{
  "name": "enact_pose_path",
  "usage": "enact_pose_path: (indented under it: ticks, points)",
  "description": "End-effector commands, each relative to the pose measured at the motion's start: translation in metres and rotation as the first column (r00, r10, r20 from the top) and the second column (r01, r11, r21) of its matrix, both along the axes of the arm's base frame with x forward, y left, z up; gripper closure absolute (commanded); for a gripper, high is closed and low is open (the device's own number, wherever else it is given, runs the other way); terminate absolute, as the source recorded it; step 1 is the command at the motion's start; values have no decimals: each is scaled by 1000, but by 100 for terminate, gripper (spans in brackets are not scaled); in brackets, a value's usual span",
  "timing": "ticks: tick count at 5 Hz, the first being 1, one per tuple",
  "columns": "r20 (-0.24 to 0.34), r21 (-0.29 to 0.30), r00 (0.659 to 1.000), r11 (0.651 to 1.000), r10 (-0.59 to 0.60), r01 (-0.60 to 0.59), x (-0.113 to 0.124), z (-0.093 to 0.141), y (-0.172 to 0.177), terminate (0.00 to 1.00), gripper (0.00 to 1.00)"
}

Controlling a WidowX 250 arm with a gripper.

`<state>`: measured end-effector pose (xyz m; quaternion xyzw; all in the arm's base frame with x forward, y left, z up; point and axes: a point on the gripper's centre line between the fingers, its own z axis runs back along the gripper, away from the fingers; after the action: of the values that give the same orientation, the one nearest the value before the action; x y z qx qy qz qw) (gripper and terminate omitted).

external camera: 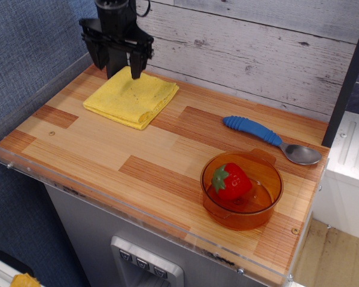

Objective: Put the napkin on the upper left hand side of the table.

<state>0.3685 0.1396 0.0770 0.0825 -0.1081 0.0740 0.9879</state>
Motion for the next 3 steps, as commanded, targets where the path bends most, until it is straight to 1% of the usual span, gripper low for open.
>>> enact_pose_path:
  ticks: [1,2,3]
  points:
    - [-20,109,998,992,64,-61,-5,52,-13,0,0]
    - [-46,72,998,996,53,-50,-12,56,-29,0,0]
    - [-93,52,996,999,8,-3,-18,56,-54,0,0]
